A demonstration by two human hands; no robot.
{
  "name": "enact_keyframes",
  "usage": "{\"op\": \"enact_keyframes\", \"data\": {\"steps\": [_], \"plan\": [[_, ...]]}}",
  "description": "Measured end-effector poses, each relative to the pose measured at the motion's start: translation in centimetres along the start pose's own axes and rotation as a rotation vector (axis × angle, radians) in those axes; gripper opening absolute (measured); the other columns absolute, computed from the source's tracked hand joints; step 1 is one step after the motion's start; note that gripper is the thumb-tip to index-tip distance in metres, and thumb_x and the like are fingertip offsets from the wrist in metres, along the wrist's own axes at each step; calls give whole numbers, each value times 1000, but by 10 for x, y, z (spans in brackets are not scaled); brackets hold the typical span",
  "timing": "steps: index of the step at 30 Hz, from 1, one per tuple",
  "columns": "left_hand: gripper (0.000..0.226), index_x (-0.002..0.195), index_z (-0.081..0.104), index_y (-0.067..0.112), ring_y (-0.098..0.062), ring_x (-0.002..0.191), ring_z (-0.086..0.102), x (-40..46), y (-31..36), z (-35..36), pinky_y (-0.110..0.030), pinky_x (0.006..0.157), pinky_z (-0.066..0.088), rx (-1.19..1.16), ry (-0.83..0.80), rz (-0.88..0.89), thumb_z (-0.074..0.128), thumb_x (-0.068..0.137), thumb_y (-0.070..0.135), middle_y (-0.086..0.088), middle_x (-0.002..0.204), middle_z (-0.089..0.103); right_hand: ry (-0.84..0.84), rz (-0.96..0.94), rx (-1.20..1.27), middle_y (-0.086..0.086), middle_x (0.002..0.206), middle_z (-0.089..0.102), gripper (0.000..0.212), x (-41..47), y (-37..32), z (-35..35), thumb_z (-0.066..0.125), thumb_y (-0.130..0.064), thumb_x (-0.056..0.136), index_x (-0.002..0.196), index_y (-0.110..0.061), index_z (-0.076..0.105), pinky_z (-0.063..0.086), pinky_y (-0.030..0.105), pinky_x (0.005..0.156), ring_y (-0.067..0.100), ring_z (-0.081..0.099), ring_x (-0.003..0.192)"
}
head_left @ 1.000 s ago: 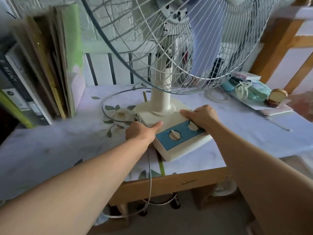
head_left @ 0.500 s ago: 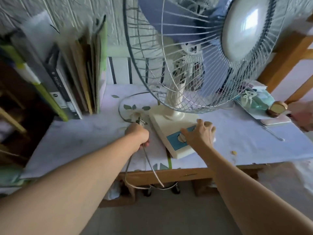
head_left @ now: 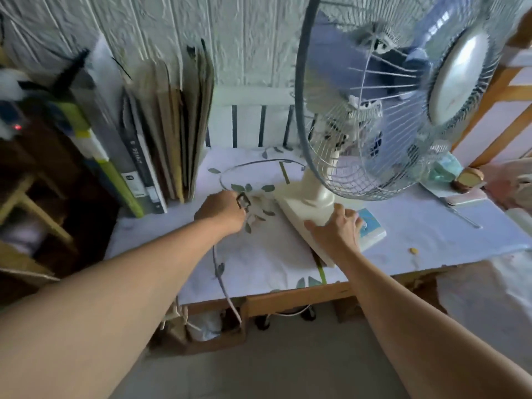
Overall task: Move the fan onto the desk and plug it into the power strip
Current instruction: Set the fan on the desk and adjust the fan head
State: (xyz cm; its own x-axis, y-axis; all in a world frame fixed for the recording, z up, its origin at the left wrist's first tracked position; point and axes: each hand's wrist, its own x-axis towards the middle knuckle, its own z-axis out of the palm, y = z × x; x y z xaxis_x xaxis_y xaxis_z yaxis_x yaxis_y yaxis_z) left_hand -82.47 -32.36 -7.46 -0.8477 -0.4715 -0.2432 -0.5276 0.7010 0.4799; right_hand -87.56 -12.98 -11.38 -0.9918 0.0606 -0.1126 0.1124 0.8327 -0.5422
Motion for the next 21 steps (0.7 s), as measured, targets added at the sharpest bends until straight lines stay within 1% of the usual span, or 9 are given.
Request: {"op": "enact_keyframes", "data": {"steps": [2,4,7,9,12,14,16,18,21], "plan": [[33,122,59,15,-33,107,60,9,-8,-14,-35,84,51,108,-6,95,50,93,28,-12,119,63,5,24,6,18,139,35,76,-6,-14,7,63,-46,79,140,-11,33,26,45,109,35,25,132],[28,117,59,13,-34,107,59,18,-15,-29,-34,77,46,239,7,218,48,93,23,-13,118,62,27,72,15,18,140,34,79,-12,-32,13,62,-48,80,142,-11,31,27,45,108,36,25,132],[23,106,61,11,-36,106,60,25,-20,-49,-31,69,35,440,103,457,44,91,14,-16,113,64,49,136,26,19,140,35,81,-21,-55,17,62,-52,79,142,-10,33,28,44,107,36,27,131],[24,104,63,12,-35,105,61,29,-19,-62,-29,67,33,527,132,546,44,90,10,-15,111,66,59,167,43,20,139,36,82,-26,-66,19,62,-51,79,143,-10,32,27,45,107,36,28,130],[30,109,62,13,-34,107,61,35,-23,-64,-31,70,38,600,89,588,40,89,5,-13,114,66,77,213,46,19,138,36,82,-30,-73,21,63,-49,79,143,-10,31,26,44,108,35,28,130],[32,112,59,13,-34,108,61,39,-31,-55,-34,77,45,616,22,584,40,88,4,-14,115,65,83,239,39,18,137,36,80,-30,-71,22,64,-46,80,143,-10,30,27,43,108,35,28,130],[32,115,56,11,-35,108,60,42,-37,-43,-37,80,47,614,-63,570,42,87,3,-16,117,63,93,270,27,17,138,36,79,-28,-67,23,66,-42,79,143,-11,30,27,43,109,35,27,131],[35,120,50,12,-35,108,59,45,-38,-34,-37,80,47,574,-165,529,45,87,4,-15,119,60,95,289,19,17,138,35,79,-26,-61,22,66,-41,79,144,-12,29,27,43,110,34,26,132],[48,132,39,14,-33,112,55,50,-29,-25,-38,83,47,465,-315,456,49,86,8,-14,125,55,87,281,10,17,137,35,78,-21,-53,21,66,-40,80,143,-12,30,27,42,109,35,27,130]]}}
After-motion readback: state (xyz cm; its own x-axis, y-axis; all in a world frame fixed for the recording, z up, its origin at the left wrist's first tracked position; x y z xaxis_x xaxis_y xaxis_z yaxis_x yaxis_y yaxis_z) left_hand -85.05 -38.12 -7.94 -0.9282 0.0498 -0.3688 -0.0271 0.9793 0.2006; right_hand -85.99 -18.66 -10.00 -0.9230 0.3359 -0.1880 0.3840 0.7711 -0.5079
